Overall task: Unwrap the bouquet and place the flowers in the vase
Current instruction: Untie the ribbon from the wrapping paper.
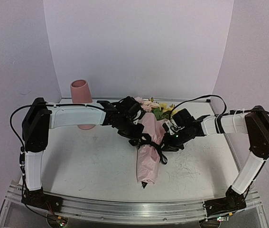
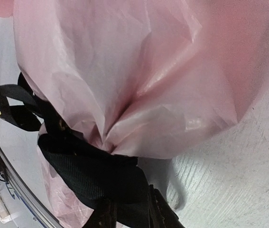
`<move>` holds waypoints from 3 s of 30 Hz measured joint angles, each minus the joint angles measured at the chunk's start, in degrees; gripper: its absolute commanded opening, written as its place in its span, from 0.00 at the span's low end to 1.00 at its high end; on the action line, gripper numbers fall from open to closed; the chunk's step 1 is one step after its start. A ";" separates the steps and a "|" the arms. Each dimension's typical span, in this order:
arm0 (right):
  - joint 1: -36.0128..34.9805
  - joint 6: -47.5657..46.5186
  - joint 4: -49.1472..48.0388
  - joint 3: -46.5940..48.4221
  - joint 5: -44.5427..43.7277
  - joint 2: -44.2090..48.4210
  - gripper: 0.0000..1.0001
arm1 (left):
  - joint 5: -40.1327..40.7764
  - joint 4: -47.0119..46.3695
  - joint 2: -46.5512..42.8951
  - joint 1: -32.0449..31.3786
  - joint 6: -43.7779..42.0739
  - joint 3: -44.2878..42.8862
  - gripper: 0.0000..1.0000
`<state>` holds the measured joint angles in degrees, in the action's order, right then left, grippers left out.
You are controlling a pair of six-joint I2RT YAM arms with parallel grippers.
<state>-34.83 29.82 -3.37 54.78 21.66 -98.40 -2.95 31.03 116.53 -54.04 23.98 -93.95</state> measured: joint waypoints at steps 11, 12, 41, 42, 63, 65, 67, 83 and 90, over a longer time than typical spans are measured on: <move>0.00 -1.78 -0.55 2.60 1.53 -1.04 0.00 | -0.07 0.00 0.00 0.11 0.03 0.00 0.00; 0.00 -1.77 -0.53 2.60 1.52 -1.03 0.00 | -0.07 0.00 0.00 0.11 0.04 0.00 0.00; -0.12 -1.70 11.52 12.24 -7.48 2.11 0.00 | -0.12 0.00 0.00 0.11 1.54 0.00 0.00; -0.13 -1.62 11.87 12.24 -7.99 2.11 0.00 | -0.11 0.00 0.00 0.11 1.54 0.00 0.00; -0.26 1.90 18.31 12.24 -18.60 2.06 0.00 | 7.97 2.14 -0.33 0.15 4.45 1.62 0.00; -0.26 1.97 18.67 12.27 -19.00 2.06 0.00 | 8.20 2.19 -0.42 0.13 4.51 1.79 0.00; -0.26 2.01 18.97 12.43 -19.62 2.04 0.00 | 8.50 2.25 -0.52 0.13 4.55 1.90 0.00; -0.26 2.34 20.48 12.83 -21.07 2.04 0.00 | 15.41 5.18 -4.93 0.15 6.89 6.18 0.00; -0.26 3.59 20.73 12.83 -21.02 2.04 0.00 | 17.18 6.17 -7.26 0.15 8.08 9.56 0.00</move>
<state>-35.09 33.41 17.36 67.61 0.64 -96.36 14.23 37.19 109.27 -53.89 32.06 -84.39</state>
